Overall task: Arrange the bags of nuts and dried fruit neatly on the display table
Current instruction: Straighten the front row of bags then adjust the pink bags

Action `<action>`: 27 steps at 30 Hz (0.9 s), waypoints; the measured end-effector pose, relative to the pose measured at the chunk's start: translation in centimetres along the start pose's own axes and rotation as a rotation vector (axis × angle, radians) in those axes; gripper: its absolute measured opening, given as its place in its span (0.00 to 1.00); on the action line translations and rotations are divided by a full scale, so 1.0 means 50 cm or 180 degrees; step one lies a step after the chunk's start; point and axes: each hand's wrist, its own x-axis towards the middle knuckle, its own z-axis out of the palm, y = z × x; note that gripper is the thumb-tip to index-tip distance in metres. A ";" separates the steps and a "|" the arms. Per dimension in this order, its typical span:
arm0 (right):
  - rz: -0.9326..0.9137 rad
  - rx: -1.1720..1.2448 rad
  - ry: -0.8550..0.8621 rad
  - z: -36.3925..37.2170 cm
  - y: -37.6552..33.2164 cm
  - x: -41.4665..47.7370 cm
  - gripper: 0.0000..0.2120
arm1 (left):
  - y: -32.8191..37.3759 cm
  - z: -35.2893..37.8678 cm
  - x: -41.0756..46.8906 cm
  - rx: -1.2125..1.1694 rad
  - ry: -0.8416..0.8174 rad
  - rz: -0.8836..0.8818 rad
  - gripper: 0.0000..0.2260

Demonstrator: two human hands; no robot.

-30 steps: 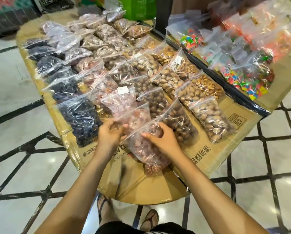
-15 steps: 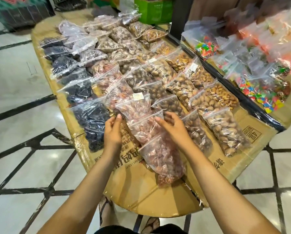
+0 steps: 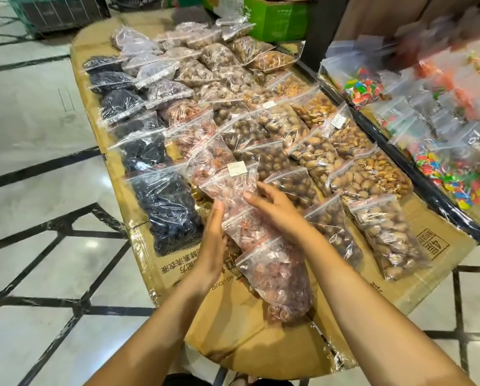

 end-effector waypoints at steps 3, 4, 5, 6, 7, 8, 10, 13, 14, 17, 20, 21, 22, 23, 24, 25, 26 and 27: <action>-0.0170 -0.0946 -0.0119 -0.009 -0.017 -0.003 0.36 | 0.019 -0.017 0.002 0.0838 0.0261 0.0270 0.36; -0.0232 -0.1415 -0.0047 -0.012 -0.025 -0.001 0.33 | 0.032 -0.026 0.007 0.1176 0.0463 0.0463 0.36; -0.0298 -0.1844 0.0105 -0.014 -0.036 -0.001 0.30 | 0.049 -0.034 0.011 0.1474 0.0621 0.0704 0.36; -0.0385 -0.2186 0.0310 -0.014 -0.047 0.000 0.28 | 0.067 -0.045 0.019 0.1769 0.0718 0.0985 0.37; -0.0484 -0.2418 0.0506 -0.010 -0.055 0.003 0.28 | 0.087 -0.059 0.033 0.2101 0.0769 0.1272 0.37; -0.0534 -0.2528 0.0626 -0.005 -0.061 0.010 0.30 | 0.105 -0.073 0.055 0.2486 0.0814 0.1525 0.37; -0.0506 -0.2508 0.0712 0.011 -0.065 0.031 0.32 | 0.138 -0.104 0.116 0.3202 0.0887 0.1797 0.35; -0.0265 -0.2481 0.0794 0.034 -0.062 0.075 0.35 | 0.181 -0.127 0.211 0.4227 0.0718 0.1372 0.33; -0.0132 -0.2469 0.0827 0.042 -0.062 0.088 0.37 | 0.191 -0.131 0.236 0.4375 0.0539 0.1103 0.32; 0.0352 -0.2331 0.0906 0.076 -0.072 0.119 0.41 | 0.212 -0.156 0.300 0.3882 0.0017 0.0793 0.26; 0.0560 -0.2017 0.1134 0.110 -0.079 0.131 0.45 | 0.231 -0.184 0.344 0.3268 -0.0514 0.1191 0.09; 0.0597 -0.1936 0.1191 0.115 -0.081 0.131 0.47 | 0.240 -0.187 0.355 0.3246 -0.0786 0.1320 0.05; 0.0644 -0.1842 0.1207 0.117 -0.081 0.128 0.48 | 0.249 -0.188 0.366 0.3256 -0.1024 0.1449 0.02; 0.0673 -0.1742 0.1183 0.118 -0.082 0.124 0.50 | 0.259 -0.186 0.374 0.3237 -0.1171 0.1585 0.02; 0.0672 -0.1667 0.1132 0.118 -0.083 0.119 0.52 | 0.269 -0.181 0.381 0.3187 -0.1246 0.1705 0.02; 0.0652 -0.1638 0.1064 0.118 -0.085 0.115 0.55 | 0.273 -0.176 0.392 0.3164 -0.1295 0.1780 0.02; 0.0631 -0.1633 0.0991 0.120 -0.087 0.111 0.58 | 0.276 -0.171 0.401 0.3208 -0.1355 0.1827 0.01; 0.0628 -0.1627 0.0930 0.123 -0.089 0.109 0.60 | 0.275 -0.169 0.412 0.3336 -0.1415 0.1862 0.01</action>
